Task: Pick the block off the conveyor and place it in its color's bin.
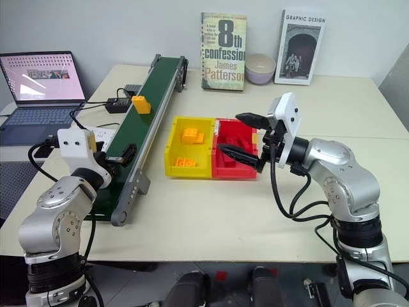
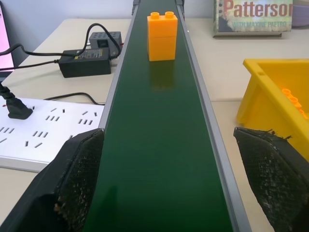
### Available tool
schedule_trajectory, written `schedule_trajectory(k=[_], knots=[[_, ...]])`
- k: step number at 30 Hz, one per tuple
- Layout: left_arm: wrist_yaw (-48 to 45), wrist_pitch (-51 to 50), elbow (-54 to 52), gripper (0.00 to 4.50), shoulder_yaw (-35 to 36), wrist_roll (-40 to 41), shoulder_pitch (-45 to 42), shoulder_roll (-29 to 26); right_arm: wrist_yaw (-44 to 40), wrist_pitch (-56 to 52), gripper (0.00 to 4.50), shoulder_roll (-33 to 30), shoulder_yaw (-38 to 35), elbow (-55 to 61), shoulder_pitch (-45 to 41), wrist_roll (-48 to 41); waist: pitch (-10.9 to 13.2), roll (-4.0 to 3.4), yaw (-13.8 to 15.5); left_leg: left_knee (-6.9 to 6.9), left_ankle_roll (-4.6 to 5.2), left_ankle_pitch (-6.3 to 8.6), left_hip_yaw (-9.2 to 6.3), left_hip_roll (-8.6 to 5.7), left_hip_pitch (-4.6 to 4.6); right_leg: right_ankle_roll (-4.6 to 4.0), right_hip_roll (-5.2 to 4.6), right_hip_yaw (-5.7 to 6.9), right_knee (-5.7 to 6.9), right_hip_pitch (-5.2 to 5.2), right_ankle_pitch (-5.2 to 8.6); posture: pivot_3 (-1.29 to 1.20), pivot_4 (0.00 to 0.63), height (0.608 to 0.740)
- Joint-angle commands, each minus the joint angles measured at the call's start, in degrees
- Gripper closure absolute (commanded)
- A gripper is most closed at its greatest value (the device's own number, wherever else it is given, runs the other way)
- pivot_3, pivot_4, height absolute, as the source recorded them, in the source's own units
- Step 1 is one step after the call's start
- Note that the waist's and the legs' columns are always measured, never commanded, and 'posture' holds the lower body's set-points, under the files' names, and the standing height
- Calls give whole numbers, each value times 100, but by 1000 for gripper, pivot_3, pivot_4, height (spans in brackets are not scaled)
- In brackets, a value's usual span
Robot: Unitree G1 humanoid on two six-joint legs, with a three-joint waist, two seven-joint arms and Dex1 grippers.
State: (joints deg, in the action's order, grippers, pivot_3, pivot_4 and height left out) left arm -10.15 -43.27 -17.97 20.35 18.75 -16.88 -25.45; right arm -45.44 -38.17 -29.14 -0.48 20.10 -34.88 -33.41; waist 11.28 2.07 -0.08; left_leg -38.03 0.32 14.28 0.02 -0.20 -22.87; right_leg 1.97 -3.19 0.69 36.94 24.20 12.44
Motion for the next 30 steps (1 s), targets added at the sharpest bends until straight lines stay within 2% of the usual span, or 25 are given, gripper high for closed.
schedule_trajectory(k=[1, 25, 27, 30], knots=[[51, 168, -25, 37, -13, -61, -125, -10, -48, -136, 0, -93, -143, 350, 35, -326, 0, 0, 0, 0, 0, 0, 0, 0, 0, 0, 0, 0, 0, 0, 0, 0, 150, 740], [8, 67, 126, 37, -79, -95, -79, -48, 194, -548, 0, -316, -258, 598, -56, -843, 0, 0, 4, 0, 0, 0, 1, 0, -1, 0, 0, 0, -2, 0, 0, 0, 150, 740], [6, 101, 83, 199, 4, -95, 4, -62, 195, -584, 0, -341, -284, 609, -66, -897, 0, 0, 4, 0, 0, 0, 1, 0, -1, 0, 0, 0, -2, 0, 0, 0, 150, 740], [-93, -145, -109, 703, 119, 64, 197, -111, 30, -735, 0, -546, -451, 599, -37, -1148, 0, 0, 2, 0, 0, 0, 0, 1, -1, 0, -1, 0, -3, 0, 0, 0, 150, 740]])
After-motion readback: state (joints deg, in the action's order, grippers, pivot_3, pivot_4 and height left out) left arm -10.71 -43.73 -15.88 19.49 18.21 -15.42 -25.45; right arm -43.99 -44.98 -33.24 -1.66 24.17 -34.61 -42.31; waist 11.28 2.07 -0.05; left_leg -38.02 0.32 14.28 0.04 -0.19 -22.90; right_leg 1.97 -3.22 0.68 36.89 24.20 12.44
